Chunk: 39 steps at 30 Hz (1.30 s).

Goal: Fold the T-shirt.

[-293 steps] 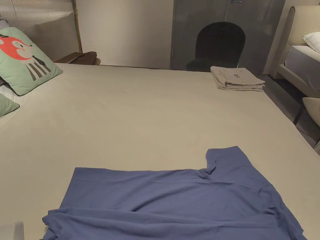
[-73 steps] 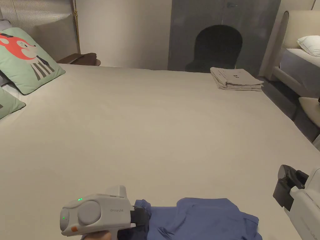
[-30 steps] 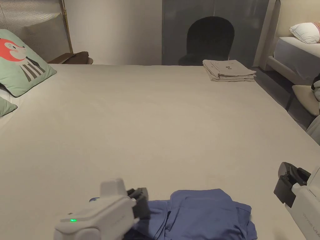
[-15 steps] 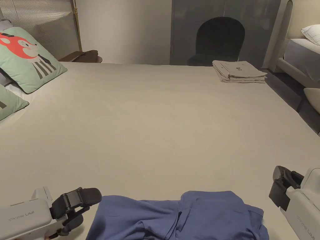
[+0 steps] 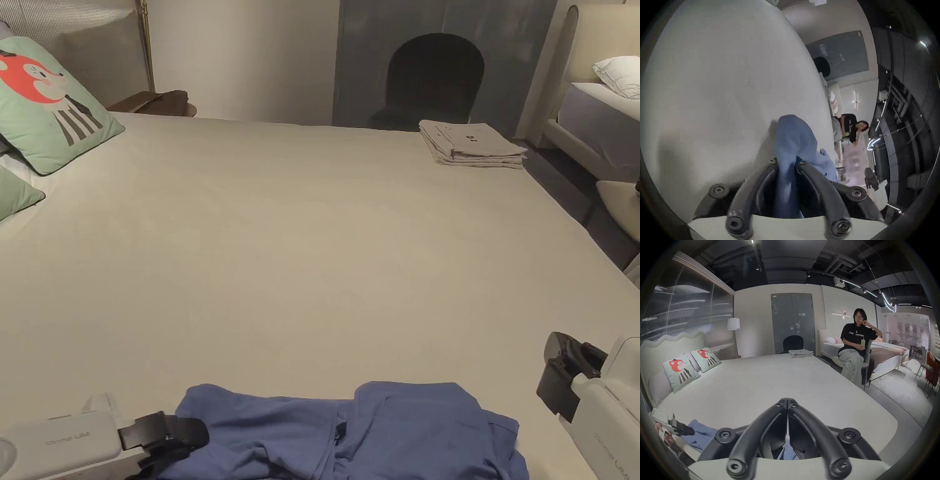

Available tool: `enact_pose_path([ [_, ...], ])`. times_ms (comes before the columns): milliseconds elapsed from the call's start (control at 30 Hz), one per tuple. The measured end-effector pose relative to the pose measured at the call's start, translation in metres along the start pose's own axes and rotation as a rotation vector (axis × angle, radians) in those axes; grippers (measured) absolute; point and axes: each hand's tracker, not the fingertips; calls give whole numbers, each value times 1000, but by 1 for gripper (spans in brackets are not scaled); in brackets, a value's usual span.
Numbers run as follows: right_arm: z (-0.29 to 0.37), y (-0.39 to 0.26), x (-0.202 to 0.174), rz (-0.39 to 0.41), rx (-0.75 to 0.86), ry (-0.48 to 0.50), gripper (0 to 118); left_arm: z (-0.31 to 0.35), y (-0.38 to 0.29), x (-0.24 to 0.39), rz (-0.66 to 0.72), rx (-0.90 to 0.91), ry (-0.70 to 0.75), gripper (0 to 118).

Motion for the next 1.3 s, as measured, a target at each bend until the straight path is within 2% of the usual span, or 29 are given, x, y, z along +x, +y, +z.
enact_pose_path([
  [167, -2, 4, -5, 1, 0, 9, 0, 61, 34, -31, 47, 164, 3, 8],
  [267, -7, 3, -7, -2, 1, 22, 0, 94, 31, -27, 70, 245, 48, 8],
  [367, -9, 1, -12, -7, -5, 44, 0, 106, 26, -10, 43, 252, 90, 8],
  [467, -10, 0, -16, -9, -9, 58, 0, 99, 15, 25, -24, 245, 10, 8],
  [567, -11, 0, -15, -9, -10, 68, 0, 73, 1, 72, -124, 188, -73, 8],
  [733, -6, 1, -3, -25, 1, 60, 0, -1, -18, 133, -326, 74, -53, 8],
  [833, 1, 0, 9, -41, 7, 41, 0, -56, -41, 158, -342, -4, -34, 8],
  [1000, 7, -1, 30, -58, 9, 5, 0, -144, -91, 171, -453, -155, 108, 7],
  [1100, 12, -1, 40, -72, 15, -21, 0, -181, -117, 169, -589, -155, 242, 9],
  [1167, 15, -2, 47, -81, 14, -31, 0, -179, -121, 171, -587, -113, 231, 21],
  [1233, 16, -4, 51, -84, 13, -41, 0, -167, -113, 177, -538, -132, 114, 69],
  [1300, 10, -7, 65, -93, 8, -49, 0, -149, -114, 184, -509, -152, -11, 112],
])
